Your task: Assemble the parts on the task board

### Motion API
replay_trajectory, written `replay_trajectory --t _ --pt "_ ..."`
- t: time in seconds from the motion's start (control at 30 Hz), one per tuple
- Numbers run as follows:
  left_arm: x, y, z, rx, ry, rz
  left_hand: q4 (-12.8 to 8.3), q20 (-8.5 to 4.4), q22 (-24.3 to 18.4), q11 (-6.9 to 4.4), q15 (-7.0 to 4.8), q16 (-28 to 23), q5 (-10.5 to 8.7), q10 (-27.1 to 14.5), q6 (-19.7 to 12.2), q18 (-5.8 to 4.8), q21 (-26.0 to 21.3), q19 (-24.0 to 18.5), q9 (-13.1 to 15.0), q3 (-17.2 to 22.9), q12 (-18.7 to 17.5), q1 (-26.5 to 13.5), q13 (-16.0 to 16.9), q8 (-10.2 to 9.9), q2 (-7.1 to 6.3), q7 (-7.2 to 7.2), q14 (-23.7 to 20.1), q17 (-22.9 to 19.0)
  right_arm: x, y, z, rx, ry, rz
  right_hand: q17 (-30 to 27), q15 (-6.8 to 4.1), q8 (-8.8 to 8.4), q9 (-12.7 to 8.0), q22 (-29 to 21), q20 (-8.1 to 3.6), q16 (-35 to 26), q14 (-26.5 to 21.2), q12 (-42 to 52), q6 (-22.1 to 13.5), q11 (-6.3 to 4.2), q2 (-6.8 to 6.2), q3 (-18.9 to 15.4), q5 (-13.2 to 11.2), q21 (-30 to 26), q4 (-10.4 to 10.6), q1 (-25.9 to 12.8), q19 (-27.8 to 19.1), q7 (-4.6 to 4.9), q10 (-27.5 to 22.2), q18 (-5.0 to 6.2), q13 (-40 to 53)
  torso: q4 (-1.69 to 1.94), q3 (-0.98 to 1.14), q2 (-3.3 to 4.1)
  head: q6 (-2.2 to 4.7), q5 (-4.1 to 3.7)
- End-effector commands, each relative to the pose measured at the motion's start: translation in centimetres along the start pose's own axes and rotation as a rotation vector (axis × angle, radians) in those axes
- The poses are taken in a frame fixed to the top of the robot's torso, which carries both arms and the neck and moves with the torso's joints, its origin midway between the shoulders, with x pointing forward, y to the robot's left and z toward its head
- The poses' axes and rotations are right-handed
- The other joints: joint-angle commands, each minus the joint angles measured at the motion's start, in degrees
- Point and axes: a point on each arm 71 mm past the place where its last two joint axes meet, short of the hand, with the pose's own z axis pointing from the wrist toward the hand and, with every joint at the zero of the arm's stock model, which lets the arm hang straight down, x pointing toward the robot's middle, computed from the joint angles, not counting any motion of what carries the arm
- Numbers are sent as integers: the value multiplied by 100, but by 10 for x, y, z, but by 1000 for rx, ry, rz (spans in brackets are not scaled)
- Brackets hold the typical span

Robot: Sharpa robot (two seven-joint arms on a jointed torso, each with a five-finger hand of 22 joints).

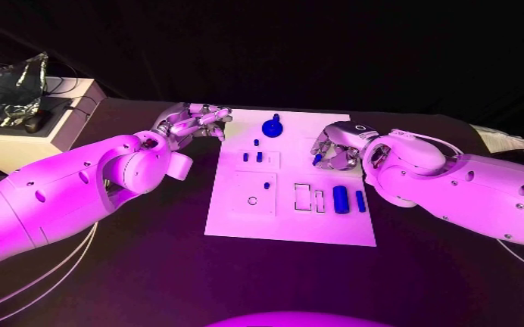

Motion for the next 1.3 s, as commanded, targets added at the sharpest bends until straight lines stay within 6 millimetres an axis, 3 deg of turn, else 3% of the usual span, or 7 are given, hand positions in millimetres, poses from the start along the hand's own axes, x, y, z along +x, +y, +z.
replay_trajectory --t 0.03,0.4,0.47,0.5,0.63,1.0,1.3 --pt "2 -1 0 5 11 -9 33 -8 12 15 -1 12 21 14 15 -107 -31 5 2 -7 -30 40 0 -23 39 35 2 7 2 1 0 -6 19 -19 27 -61 -13 1 212 -51 31 12 -15 92 -21 26 286 -37 65 -18 -58 138 -3 95 -23 2 2 4 -7 -10 -4" --pt "0 0 0 -2 3 -6 35 -7 14 16 -1 13 20 9 8 -106 -31 6 1 -6 -33 39 -1 -24 40 40 3 8 4 3 0 -10 23 -17 77 -79 -8 6 219 -78 43 21 -11 297 -56 78 550 24 186 -56 -170 120 -14 198 -55 6 9 -4 -10 -25 4" --pt "0 0 0 -3 3 -6 35 -7 14 16 -1 13 20 9 8 -106 -31 6 1 -6 -33 39 -1 -24 40 40 3 8 4 4 0 -10 16 -18 99 -94 1 13 226 -87 56 25 -9 382 -75 171 603 67 225 -77 -132 120 -29 250 -62 8 10 -4 -8 -26 8" --pt "0 0 0 -4 3 -6 35 -7 14 16 -1 13 20 9 8 -106 -31 6 1 -6 -33 39 -1 -24 40 40 3 8 3 4 0 -10 3 -19 116 -111 5 20 233 -100 62 26 -8 463 -99 302 713 -108 259 -117 -58 116 -42 313 -72 10 5 -4 -7 -25 10" --pt "0 0 -1 -5 3 -6 40 -5 18 18 0 15 20 4 15 -103 -33 9 2 0 -34 40 -1 -22 49 39 2 8 1 3 -1 2 -51 -14 156 -161 28 65 258 -140 81 34 -3 647 -166 459 962 -176 388 -272 85 111 -63 548 -99 25 -6 -6 -9 -22 10" --pt "-2 1 0 -7 -2 -5 39 -5 21 17 -1 17 19 4 23 -102 -35 10 2 7 -32 47 0 -22 55 37 1 8 -13 4 -10 15 -151 47 217 -177 6 147 263 -189 67 44 -14 706 -182 455 1346 -397 673 -530 -113 7 -49 634 -156 20 -1 -4 -16 -23 44" --pt "-4 2 1 -9 -10 -4 44 -5 23 19 0 21 20 5 16 -100 -35 12 2 6 -32 42 -1 -23 53 49 6 8 -35 30 -23 -62 -207 90 262 -175 6 160 269 -188 84 51 -13 712 -181 451 1341 -387 779 -552 -110 -12 -39 641 -155 20 -15 5 -5 -18 88"
